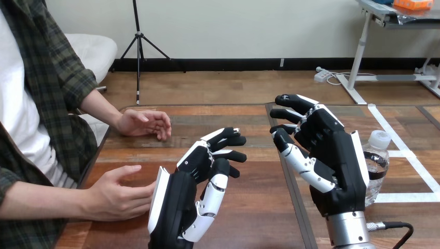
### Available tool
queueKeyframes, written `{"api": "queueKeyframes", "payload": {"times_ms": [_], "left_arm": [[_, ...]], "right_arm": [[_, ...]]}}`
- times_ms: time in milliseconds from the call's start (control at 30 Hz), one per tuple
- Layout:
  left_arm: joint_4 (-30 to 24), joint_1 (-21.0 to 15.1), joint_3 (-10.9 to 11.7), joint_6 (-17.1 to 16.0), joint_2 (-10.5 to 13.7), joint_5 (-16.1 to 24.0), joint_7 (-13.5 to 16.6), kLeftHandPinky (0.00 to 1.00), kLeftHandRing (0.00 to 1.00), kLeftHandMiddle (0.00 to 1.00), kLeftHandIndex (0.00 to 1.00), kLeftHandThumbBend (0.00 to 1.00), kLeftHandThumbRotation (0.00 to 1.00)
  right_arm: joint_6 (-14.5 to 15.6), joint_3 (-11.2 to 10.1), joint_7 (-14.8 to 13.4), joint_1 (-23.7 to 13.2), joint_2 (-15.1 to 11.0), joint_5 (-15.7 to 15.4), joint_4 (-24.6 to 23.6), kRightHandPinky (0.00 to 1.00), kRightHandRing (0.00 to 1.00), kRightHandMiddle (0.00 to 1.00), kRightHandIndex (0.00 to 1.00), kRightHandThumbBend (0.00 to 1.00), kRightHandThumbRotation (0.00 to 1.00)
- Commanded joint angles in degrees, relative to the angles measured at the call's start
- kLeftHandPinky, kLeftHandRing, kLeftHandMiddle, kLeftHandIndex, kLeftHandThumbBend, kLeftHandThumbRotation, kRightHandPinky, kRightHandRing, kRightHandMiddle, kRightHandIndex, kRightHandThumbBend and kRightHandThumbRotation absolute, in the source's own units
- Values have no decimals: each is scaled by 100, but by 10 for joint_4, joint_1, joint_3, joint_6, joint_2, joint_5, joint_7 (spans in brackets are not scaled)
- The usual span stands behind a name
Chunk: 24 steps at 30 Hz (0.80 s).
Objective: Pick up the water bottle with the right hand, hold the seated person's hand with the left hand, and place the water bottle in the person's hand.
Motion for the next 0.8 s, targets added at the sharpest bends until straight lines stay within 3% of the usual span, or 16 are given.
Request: {"api": "queueKeyframes", "payload": {"times_ms": [0,633,767], "left_arm": [[-8,-15,-3,-12,-12,6,3,51,64,73,75,16,74],[-7,-12,-1,-15,-10,7,3,51,64,73,76,16,75],[-6,-12,-1,-16,-9,4,1,51,64,73,76,16,75]], "right_arm": [[-11,3,-1,-15,0,2,-22,58,71,76,69,58,20],[-11,5,-3,-9,5,6,-34,59,72,76,69,59,21],[-26,3,-3,-13,6,6,-33,60,71,76,69,60,22]]}}
